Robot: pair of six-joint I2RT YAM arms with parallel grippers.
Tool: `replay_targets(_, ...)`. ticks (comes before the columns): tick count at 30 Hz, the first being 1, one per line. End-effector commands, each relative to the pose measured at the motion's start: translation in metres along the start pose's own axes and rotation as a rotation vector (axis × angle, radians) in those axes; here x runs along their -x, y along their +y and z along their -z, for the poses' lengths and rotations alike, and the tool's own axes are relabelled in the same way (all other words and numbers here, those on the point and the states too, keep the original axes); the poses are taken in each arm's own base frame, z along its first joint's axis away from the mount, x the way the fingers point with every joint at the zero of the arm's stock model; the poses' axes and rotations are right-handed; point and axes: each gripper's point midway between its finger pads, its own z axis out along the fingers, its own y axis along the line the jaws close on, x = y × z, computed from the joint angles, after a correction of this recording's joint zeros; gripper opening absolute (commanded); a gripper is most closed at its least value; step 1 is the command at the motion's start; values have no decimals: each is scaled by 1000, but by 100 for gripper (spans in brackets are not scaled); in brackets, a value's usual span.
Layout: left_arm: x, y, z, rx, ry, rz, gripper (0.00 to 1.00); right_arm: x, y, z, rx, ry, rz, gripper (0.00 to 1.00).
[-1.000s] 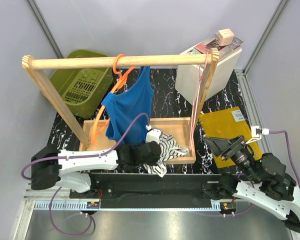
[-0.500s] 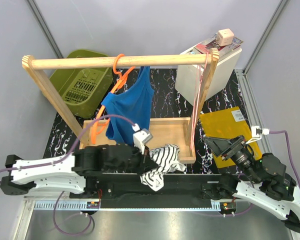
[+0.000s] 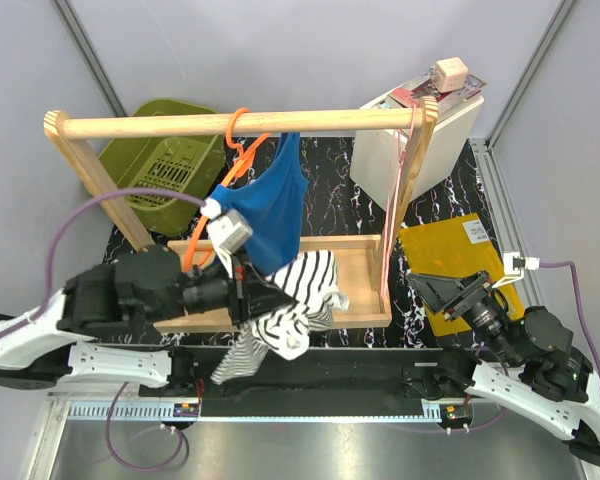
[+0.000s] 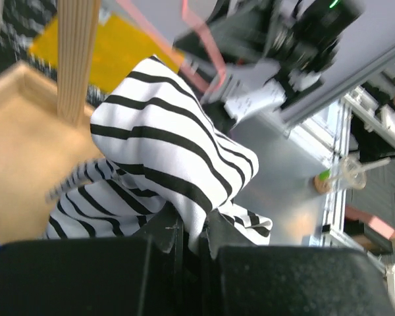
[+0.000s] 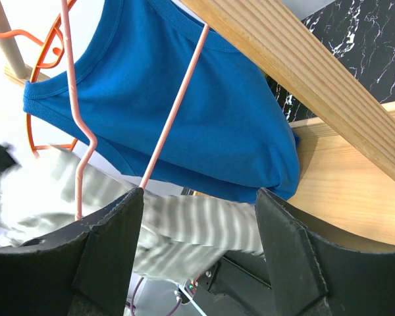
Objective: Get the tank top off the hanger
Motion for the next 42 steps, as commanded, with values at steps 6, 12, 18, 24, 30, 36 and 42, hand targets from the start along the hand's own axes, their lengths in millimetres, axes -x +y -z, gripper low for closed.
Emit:
replay_targets(6,147,-40,51,11,-317,-200,0,13,3,2,-4,-42,-8,77)
replay_targets(12,221,-42,55,145,-521,-320,0,16,6,3,2,-47,-6,77)
replay_targets(18,288,-45,75,283,-798,-444,0,16,8,2,-1,-41,2,77)
replay_targets(24,341,-36,118,489,-1003,-557,0,15,14,-2,-2,-20,23,77)
replay_targets(30,374,-4,142,768,-1117,-610,0,28,24,1,3,-37,46,77)
replay_targets(36,393,30,163,874,-1199,-607,0,25,18,-5,-32,-38,82,78)
replay_targets(42,410,68,212,1075,-1375,-540,0,16,27,-22,-54,23,143,78)
